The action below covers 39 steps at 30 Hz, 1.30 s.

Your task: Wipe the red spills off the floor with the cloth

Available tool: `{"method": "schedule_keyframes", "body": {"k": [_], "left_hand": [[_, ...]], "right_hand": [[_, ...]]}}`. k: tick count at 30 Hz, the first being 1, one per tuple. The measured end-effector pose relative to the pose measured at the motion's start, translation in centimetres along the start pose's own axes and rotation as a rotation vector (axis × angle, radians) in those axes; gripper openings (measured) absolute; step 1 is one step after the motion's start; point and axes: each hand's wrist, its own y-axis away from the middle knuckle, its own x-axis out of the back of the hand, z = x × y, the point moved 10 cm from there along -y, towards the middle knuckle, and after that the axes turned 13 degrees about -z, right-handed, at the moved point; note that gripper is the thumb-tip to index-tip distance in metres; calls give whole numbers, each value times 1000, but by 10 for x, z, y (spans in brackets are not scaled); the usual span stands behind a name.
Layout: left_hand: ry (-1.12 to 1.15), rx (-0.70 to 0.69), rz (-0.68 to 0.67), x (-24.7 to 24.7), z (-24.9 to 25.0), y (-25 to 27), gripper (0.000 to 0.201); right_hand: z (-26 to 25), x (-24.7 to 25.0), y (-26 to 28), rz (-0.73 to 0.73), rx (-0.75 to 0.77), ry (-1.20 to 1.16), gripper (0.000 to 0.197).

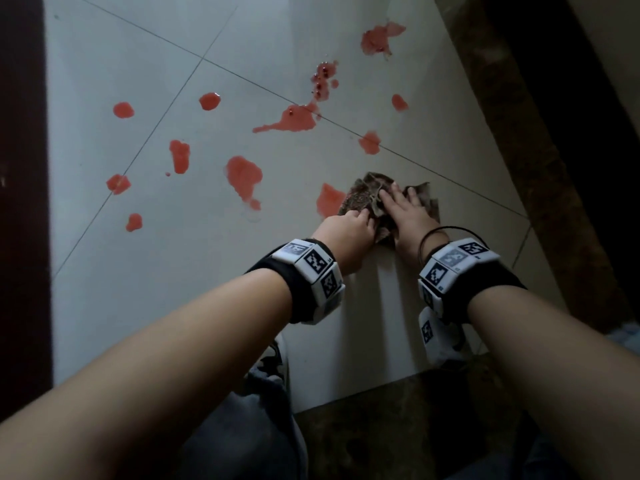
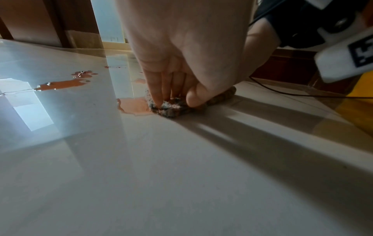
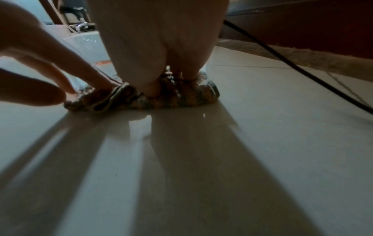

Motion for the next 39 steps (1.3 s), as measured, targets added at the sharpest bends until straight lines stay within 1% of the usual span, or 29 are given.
{"method": "schedule_keyframes", "body": {"k": [6,10,14,16,20,22,26,28,34,39], "left_hand": [[-15,16,-4,-10,-11,15,58],[-34,47,-21,-18,-18,21,66],[52,100,-15,-20,-31,24,67],[98,109,-4,-16,-36,25,63],[179,126,38,-6,-52,25,42],[214,150,45,0,-63,24,38],[263,195,18,4,-87,20,38],[282,211,2,3,-95,18,39],[282,187,-74,11,-98,8,46],[328,197,-93,21,-100,-8,49]], "right_hand": [[-20,-11,2,-40,30,49,72],[-35,-17,-1,-60,42,59,72],[-48,-20,-6,-68,37,57,73],[-53,-20,-10,-71,28,56,69],[-60,-19,-14,-55,38,58,65],[-64,-16,-15,-40,51,50,67],[-76,-6,-23,-13,78,40,70],[-80,0,-28,-7,67,33,71],[-81,17,-40,2,26,-30,63],[-70,35,-49,34,1,-44,63]]}}
